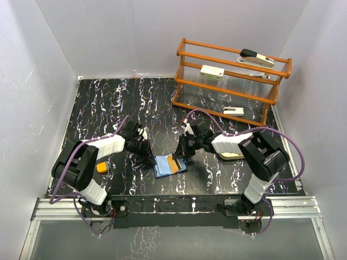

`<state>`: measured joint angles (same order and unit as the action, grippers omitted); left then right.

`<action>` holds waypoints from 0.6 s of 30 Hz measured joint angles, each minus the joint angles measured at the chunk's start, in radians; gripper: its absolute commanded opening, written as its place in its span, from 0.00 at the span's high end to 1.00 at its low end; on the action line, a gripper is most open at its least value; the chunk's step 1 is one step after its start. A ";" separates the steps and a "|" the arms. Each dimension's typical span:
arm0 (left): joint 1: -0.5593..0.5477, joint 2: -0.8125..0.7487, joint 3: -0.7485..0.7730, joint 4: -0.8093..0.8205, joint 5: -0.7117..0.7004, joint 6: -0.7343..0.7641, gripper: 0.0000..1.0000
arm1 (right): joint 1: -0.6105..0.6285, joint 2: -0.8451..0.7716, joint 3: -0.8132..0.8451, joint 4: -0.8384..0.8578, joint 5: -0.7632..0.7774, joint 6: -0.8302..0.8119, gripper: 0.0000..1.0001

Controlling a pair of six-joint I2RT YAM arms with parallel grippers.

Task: Put the credit cards into the card holder
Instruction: Insert the credit card into the card holder.

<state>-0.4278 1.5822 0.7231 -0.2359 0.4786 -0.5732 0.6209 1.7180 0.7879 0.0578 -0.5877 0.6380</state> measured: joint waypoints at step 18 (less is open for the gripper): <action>-0.008 -0.001 0.000 0.000 -0.006 -0.003 1.00 | -0.017 0.057 0.000 0.088 -0.079 0.051 1.00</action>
<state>-0.4362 1.5814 0.7231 -0.2356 0.4728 -0.5762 0.6037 1.7752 0.7879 0.1455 -0.6670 0.6895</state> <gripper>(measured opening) 0.020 0.009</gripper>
